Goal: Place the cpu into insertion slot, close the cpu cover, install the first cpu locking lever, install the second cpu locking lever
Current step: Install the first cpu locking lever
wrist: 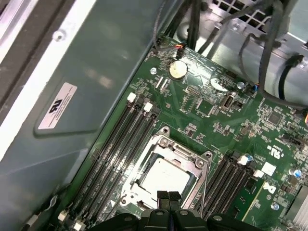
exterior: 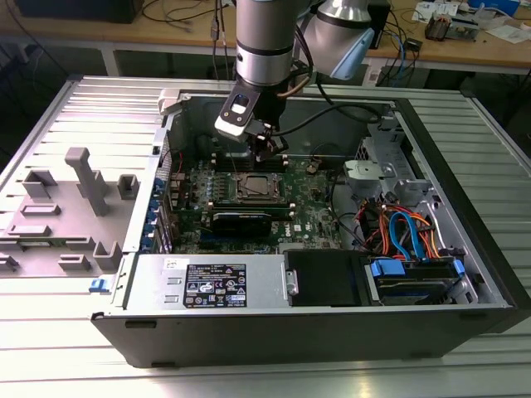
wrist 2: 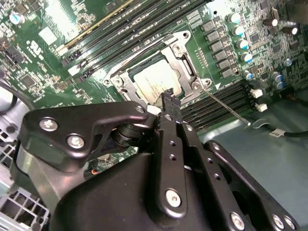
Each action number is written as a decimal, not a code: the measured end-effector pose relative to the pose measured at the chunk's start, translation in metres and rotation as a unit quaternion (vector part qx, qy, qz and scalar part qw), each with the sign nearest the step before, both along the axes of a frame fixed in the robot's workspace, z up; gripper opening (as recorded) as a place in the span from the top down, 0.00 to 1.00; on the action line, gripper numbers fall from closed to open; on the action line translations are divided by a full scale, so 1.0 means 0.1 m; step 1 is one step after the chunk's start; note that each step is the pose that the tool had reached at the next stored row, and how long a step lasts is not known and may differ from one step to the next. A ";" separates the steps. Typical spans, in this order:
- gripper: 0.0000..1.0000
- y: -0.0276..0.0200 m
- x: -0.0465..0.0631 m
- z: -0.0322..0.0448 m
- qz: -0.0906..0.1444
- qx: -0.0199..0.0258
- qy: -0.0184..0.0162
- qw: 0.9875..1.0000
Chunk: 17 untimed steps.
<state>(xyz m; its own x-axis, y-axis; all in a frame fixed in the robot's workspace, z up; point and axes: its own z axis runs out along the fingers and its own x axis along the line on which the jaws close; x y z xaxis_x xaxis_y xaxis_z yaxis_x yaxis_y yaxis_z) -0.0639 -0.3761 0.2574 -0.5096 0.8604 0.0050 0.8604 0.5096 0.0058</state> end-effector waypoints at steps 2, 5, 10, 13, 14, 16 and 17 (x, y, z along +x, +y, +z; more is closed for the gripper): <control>0.89 0.000 0.00 0.000 0.000 0.000 0.000 1.000; 0.89 0.000 0.00 0.000 0.000 0.000 0.000 1.000; 0.89 0.000 0.00 0.000 0.000 0.000 0.000 1.000; 0.89 0.000 0.00 0.000 0.001 0.000 0.000 1.000; 0.89 -0.001 0.00 -0.001 0.006 0.000 0.000 1.000; 0.89 -0.001 0.00 -0.001 0.022 0.000 0.000 1.000; 0.89 -0.001 0.00 -0.001 0.033 0.000 0.000 0.999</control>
<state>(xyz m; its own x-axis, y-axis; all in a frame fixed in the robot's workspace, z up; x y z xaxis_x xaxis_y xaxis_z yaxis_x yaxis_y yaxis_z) -0.0641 -0.3762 0.2573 -0.5656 0.8247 0.0050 0.8247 0.5656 0.0058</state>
